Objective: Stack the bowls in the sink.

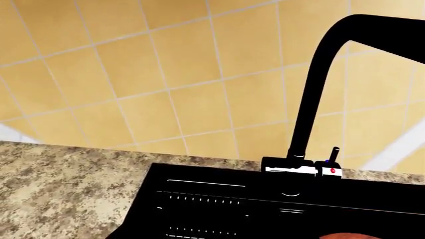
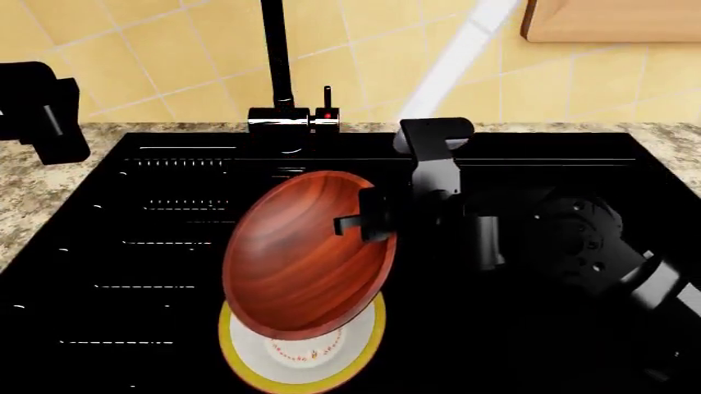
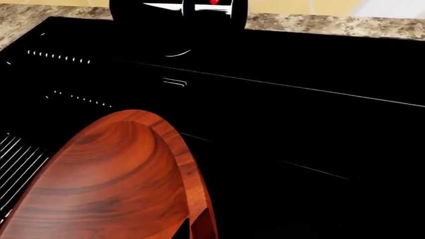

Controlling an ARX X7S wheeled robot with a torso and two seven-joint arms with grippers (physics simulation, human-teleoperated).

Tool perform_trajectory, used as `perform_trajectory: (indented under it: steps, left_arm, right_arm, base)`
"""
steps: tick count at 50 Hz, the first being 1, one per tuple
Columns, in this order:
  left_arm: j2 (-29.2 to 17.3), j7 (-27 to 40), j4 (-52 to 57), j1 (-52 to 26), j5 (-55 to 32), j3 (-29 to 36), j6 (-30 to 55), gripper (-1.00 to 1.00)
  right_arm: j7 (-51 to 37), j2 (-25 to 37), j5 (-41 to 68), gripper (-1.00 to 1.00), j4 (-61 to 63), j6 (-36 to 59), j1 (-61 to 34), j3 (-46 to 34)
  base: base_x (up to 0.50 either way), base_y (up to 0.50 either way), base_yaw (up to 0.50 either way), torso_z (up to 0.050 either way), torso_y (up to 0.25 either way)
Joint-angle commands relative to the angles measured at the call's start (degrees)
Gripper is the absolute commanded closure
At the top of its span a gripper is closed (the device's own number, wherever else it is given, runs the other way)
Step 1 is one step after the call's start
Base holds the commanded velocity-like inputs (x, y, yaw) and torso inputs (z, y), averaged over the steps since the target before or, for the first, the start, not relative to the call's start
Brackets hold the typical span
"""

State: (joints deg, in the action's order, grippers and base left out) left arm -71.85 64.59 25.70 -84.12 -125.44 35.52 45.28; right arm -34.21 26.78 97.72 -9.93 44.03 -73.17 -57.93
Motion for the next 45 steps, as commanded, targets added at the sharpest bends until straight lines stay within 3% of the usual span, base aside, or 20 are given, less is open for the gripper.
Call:
perform_trajectory:
  steps: [1, 45]
  left_arm:
    - [-0.04, -0.03, 0.00, 0.13, 0.07, -0.05, 0.06, -1.00]
    - [-0.01, -0.13, 0.05, 0.71, 0.46, -0.24, 0.04, -1.00]
  right_arm:
    - [1.69, -0.49, -1.35, 1.00, -1.02, -0.82, 1.01, 0.05]
    - [7.13, -2.89, -4.77, 1.00, -5.90, -3.03, 5.92, -2.71]
  base:
    - [0.00, 0.00, 0.00, 0.000, 0.000]
    - [0.00, 0.00, 0.00, 0.000, 0.000]
